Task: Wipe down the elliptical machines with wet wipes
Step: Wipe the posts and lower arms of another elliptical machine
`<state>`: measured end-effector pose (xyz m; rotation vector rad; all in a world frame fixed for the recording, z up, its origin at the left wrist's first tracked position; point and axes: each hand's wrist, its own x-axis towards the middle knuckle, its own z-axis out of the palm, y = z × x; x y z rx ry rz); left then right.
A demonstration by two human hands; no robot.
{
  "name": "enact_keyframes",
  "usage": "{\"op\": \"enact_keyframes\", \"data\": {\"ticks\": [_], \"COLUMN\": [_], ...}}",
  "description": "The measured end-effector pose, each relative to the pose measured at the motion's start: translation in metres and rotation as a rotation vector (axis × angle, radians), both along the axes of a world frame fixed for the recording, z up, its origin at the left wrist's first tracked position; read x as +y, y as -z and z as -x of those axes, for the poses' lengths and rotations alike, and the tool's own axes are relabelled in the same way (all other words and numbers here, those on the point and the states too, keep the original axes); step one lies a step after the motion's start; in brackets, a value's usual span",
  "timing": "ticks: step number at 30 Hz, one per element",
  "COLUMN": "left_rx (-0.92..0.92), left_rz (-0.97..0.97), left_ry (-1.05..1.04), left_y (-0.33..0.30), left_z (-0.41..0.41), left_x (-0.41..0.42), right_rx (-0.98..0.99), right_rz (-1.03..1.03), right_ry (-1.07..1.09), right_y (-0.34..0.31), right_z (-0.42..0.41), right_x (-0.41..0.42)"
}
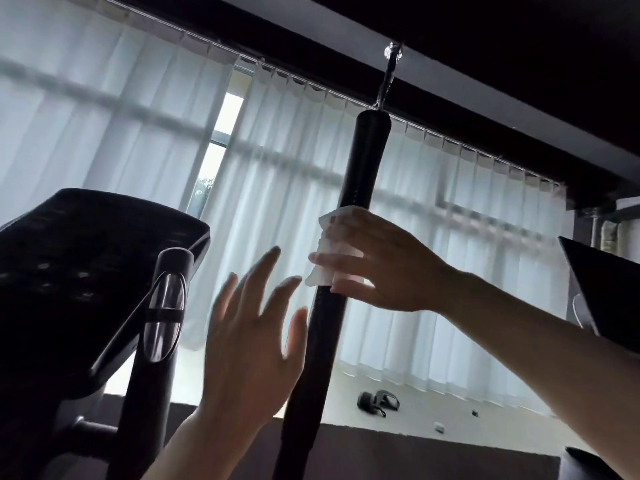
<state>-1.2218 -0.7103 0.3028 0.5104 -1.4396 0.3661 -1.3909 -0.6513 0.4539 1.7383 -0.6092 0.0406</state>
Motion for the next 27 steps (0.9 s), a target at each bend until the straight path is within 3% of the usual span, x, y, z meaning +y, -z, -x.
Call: {"op": "enact_keyframes", "data": {"ticks": [3, 5, 7, 11, 15, 19, 22, 27], "left_rx": [-0.069, -0.080, -0.083, -0.134, -0.136, -0.134, -0.128, -0.086], "left_rz": [0.096, 0.059, -0.016, -0.126, -0.013, 0.010, -0.002, 0.014], "left_ry": [-0.265, -0.385, -0.448, -0.480, -0.505, -0.492, -0.487, -0.481], "left_y": [-0.004, -0.015, -0.025, -0.029, -0.029, -0.030, -0.029, -0.029], "left_z": [-0.026, -0.044, -0.058, -0.066, -0.066, -0.066, -0.067, -0.066], "left_x": [0.003, -0.007, -0.022, -0.045, -0.047, -0.045, -0.046, -0.044], "right_rx": [0.081, 0.198, 0.176, -0.032, -0.214, -0.064, 0.121, -0.047], "right_rz": [-0.061, 0.005, 0.084, 0.228, 0.186, 0.062, 0.106, 0.207], "right_ry": [0.021, 0.116, 0.185, 0.312, 0.177, 0.067, 0.153, 0.363], "right_y": [-0.021, -0.045, -0.075, -0.120, -0.077, -0.025, -0.060, -0.144], "right_z": [-0.011, -0.016, -0.024, -0.026, -0.025, -0.020, -0.024, -0.028], "right_x": [-0.001, 0.000, 0.000, 0.000, -0.013, -0.016, -0.013, 0.000]}}
